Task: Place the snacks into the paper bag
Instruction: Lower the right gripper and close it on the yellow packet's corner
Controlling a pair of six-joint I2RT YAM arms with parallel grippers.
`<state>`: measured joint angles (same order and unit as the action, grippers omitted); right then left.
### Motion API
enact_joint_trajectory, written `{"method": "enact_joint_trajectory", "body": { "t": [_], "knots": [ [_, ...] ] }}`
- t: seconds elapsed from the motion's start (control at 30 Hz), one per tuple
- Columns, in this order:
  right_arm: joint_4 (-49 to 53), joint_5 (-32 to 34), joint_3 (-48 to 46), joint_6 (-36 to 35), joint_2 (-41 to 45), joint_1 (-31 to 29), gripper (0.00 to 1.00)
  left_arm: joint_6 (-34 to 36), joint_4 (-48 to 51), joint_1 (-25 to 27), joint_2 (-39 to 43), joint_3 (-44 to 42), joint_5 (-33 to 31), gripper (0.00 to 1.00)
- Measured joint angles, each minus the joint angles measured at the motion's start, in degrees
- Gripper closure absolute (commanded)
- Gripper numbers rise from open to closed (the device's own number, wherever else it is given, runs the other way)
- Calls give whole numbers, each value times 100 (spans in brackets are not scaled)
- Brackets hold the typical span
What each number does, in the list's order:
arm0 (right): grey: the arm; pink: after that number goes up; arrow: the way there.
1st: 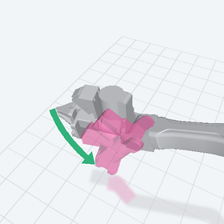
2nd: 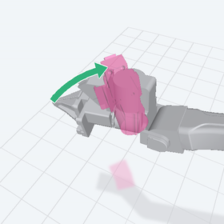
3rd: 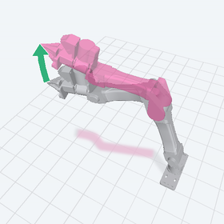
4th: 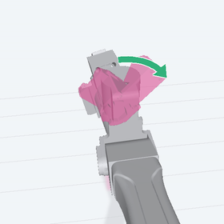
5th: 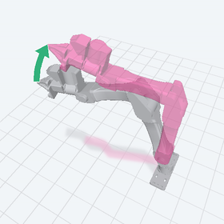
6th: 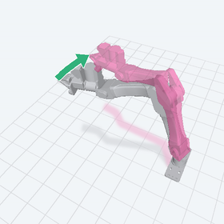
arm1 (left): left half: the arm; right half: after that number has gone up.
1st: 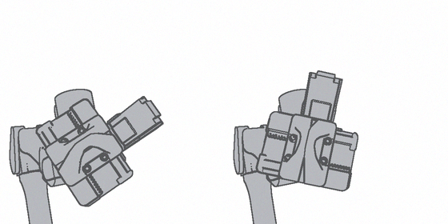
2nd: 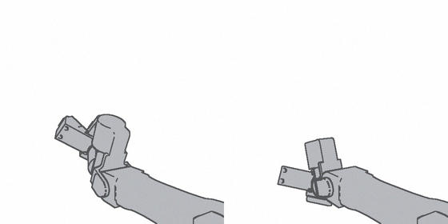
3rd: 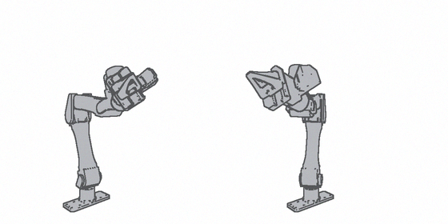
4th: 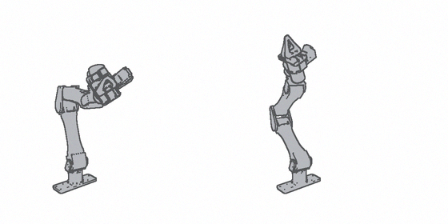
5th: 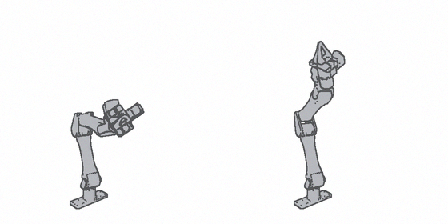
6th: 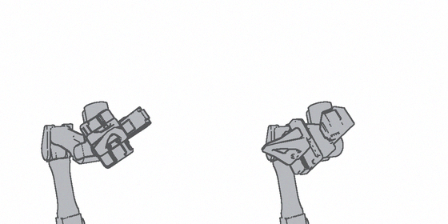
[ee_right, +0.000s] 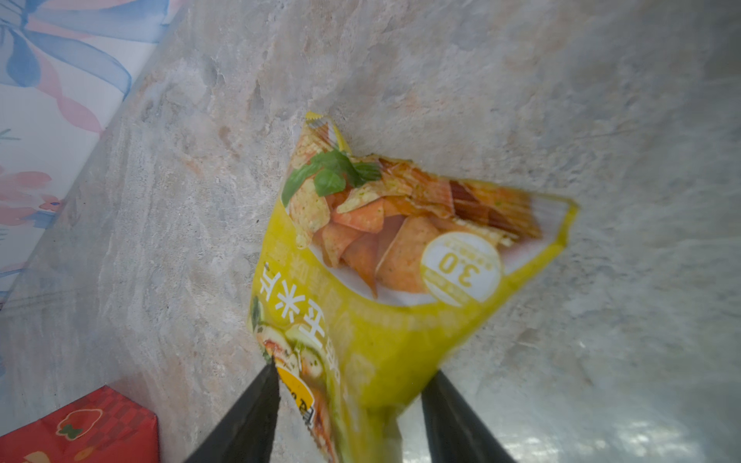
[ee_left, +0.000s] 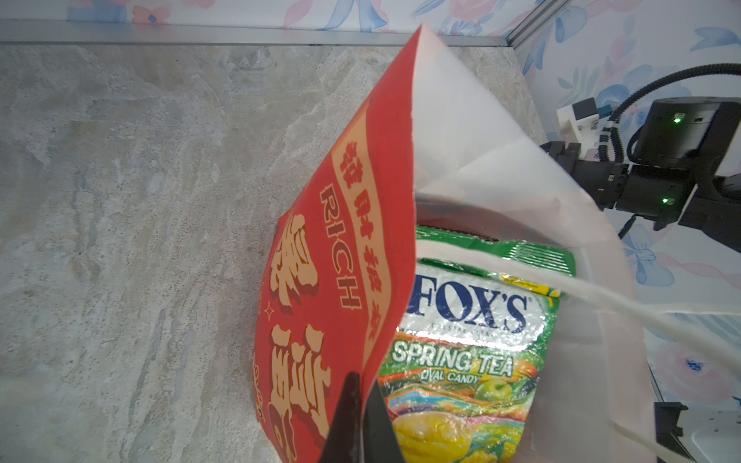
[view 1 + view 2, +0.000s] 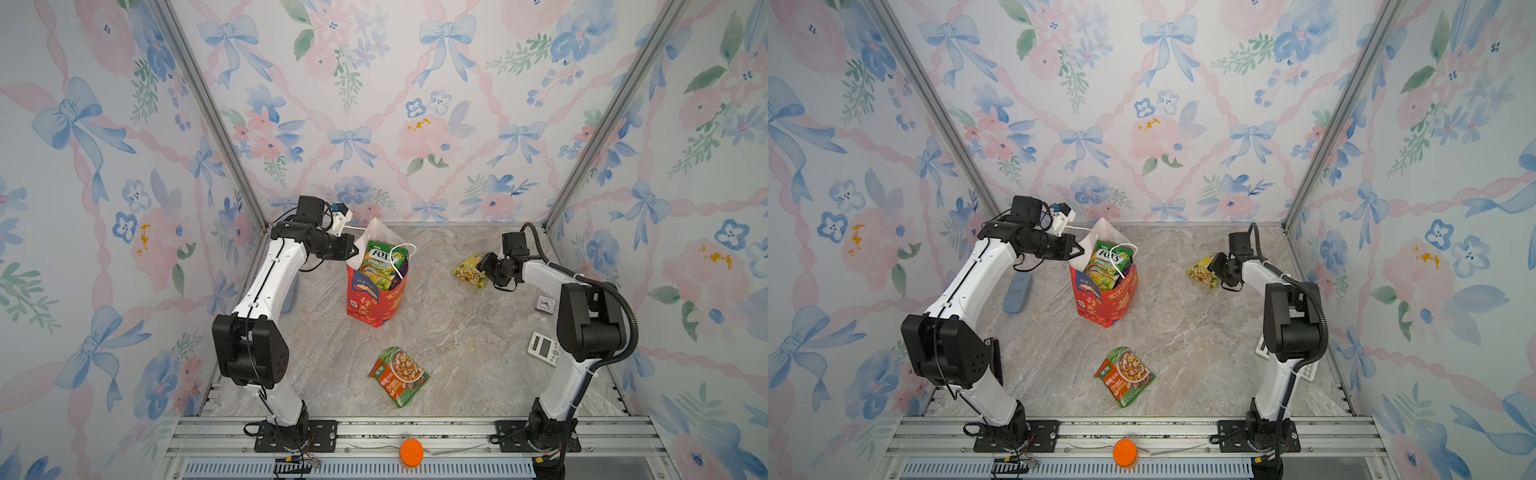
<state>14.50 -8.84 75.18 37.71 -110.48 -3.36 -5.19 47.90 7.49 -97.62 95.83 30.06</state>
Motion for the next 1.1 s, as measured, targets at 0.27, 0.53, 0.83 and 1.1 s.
{"method": "enact_joint_trajectory", "body": {
  "t": [0.27,0.53,0.83,1.1],
  "knots": [
    [24,-24,79,-118,-109,31,80,0,0,0,-11,0,2,100],
    [-24,-87,-173,-101,140,-59,92,0,-2,0,-17,0,2,100],
    [11,-105,-264,-90,334,-437,98,-2,-2,0,-17,0,2,100],
    [72,-103,-494,-44,868,-1019,98,0,-2,0,-17,0,2,100]
  ]
}}
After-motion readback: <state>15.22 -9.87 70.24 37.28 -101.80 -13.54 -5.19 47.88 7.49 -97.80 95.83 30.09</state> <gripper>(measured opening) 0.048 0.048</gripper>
